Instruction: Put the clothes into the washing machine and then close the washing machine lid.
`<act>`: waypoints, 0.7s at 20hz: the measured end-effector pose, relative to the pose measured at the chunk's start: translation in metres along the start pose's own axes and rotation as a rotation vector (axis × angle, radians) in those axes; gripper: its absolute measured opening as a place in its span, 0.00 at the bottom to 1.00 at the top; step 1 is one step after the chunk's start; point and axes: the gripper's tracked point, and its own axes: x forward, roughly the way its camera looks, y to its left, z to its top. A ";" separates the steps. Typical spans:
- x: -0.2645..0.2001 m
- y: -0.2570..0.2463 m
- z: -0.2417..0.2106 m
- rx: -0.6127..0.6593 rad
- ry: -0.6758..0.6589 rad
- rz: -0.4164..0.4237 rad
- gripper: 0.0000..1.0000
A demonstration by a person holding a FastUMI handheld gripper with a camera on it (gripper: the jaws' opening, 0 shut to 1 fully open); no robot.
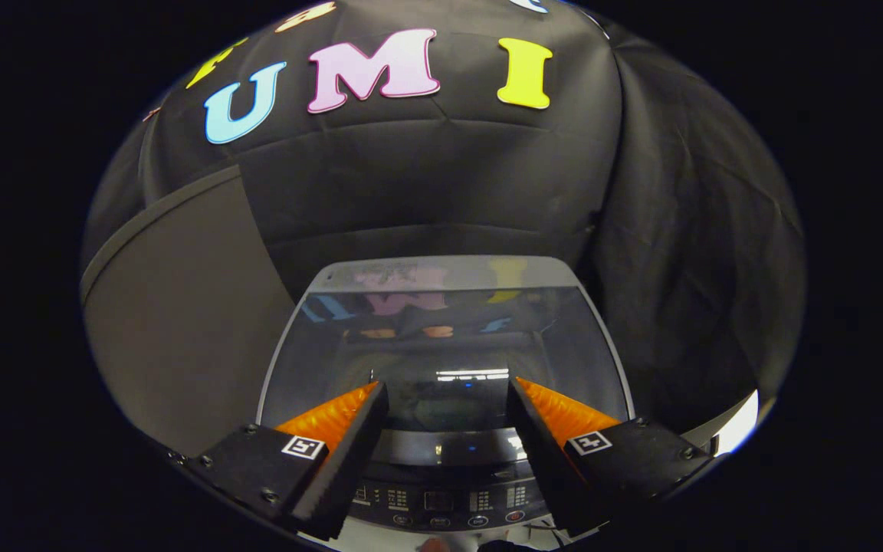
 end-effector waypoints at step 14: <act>-0.109 0.059 0.124 -0.047 -0.317 0.072 0.99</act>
